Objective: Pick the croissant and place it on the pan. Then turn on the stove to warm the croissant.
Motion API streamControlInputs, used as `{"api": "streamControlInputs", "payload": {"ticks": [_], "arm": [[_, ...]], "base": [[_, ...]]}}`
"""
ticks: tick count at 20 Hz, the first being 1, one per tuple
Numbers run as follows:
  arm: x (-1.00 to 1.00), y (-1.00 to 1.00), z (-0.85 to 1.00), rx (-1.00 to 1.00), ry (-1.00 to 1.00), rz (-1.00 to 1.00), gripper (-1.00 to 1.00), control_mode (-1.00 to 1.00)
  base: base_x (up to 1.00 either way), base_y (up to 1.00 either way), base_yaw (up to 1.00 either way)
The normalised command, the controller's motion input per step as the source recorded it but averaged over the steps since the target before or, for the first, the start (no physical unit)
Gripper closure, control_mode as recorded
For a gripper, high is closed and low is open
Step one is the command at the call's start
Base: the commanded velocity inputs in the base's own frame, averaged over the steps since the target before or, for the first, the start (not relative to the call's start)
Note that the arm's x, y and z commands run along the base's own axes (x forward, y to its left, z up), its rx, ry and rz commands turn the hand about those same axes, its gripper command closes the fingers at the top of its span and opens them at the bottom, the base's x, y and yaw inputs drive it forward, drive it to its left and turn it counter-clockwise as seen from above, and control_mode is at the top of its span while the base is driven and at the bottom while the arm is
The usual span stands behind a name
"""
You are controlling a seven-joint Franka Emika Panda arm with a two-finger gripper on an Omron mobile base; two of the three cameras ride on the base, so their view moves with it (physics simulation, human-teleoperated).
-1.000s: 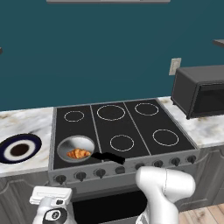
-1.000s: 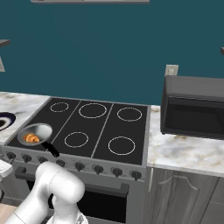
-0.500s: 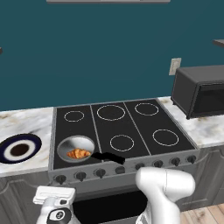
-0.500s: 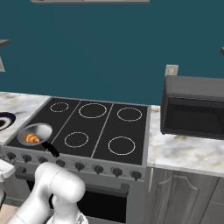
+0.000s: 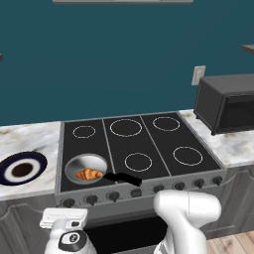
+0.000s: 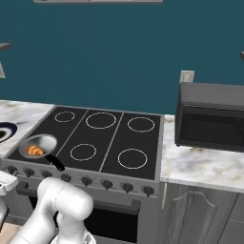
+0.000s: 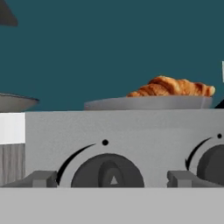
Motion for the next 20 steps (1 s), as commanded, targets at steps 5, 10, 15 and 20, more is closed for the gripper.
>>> {"api": "streamControlInputs", "payload": {"ticks": [5, 10, 15, 20], "arm": [[0.39, 0.0, 0.03, 0.0, 0.07, 0.14, 1.0, -1.0], [0.22, 0.0, -0.03, 0.0, 0.05, 0.11, 1.0, -1.0], [0.0, 0.0, 0.0, 0.0, 0.0, 0.0, 1.0, -1.0], [0.0, 0.0, 0.0, -0.08, 0.0, 0.0, 1.0, -1.0]], "base": [[0.0, 0.0, 0.0], [0.0, 0.0, 0.0], [0.0, 0.0, 0.0], [0.0, 0.0, 0.0]]}}
